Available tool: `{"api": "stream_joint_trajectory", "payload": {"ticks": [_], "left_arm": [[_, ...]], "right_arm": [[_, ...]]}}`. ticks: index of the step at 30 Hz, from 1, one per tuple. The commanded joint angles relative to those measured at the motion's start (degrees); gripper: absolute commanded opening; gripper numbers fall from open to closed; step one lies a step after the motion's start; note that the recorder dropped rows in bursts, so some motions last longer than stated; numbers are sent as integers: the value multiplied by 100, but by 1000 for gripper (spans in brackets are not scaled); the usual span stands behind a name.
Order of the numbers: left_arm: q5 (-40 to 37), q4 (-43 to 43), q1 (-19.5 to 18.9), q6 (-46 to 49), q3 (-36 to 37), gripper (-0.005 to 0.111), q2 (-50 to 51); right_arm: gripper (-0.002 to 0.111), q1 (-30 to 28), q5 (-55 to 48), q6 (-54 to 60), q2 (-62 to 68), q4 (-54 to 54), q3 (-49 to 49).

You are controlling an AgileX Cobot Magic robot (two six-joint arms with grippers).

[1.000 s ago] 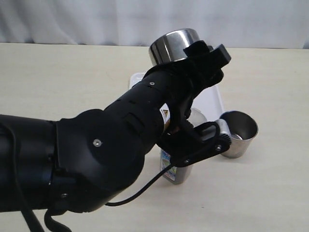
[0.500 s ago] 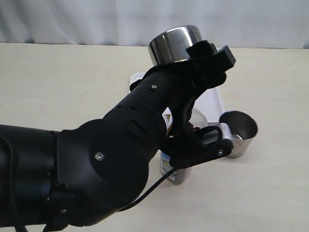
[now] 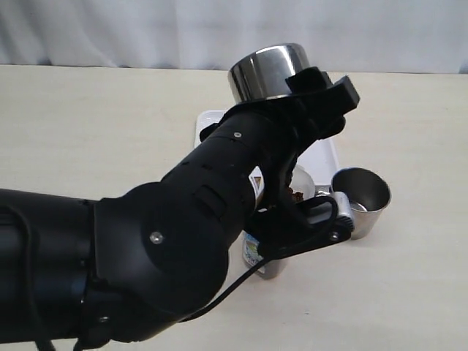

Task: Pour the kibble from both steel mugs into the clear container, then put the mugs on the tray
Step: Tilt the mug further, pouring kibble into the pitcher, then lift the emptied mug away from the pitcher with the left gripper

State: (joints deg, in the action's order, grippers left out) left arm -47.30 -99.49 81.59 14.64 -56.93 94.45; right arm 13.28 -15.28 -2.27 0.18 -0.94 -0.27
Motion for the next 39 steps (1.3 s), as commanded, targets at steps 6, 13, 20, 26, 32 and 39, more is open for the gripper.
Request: {"api": "stream_joint_trajectory", "payload": {"ticks": [6,13,20,26,32,39], "left_arm": [[-23,-46,42,-122,-54,0,166],[-713,-46,42,-1562,-54,0,34],[719,887,-435,-3244,-54,0,-969],[3451,2956,-2412,-3244,-54,0,-1513],[6161,3583,-3993,-3590,142,0,-1036],[7571,3570,-4889,-4158,85,0,116]], "right_arm": [[4,17,27,-3,-18,8,27],[4,17,27,-3,-18,8,27],[4,17,27,-3,-18,8,27],[4,17,27,-3,-18,8,27],[4,17,27,-3,-18,8,27],[4,17,27,-3,-18,8,27]]}}
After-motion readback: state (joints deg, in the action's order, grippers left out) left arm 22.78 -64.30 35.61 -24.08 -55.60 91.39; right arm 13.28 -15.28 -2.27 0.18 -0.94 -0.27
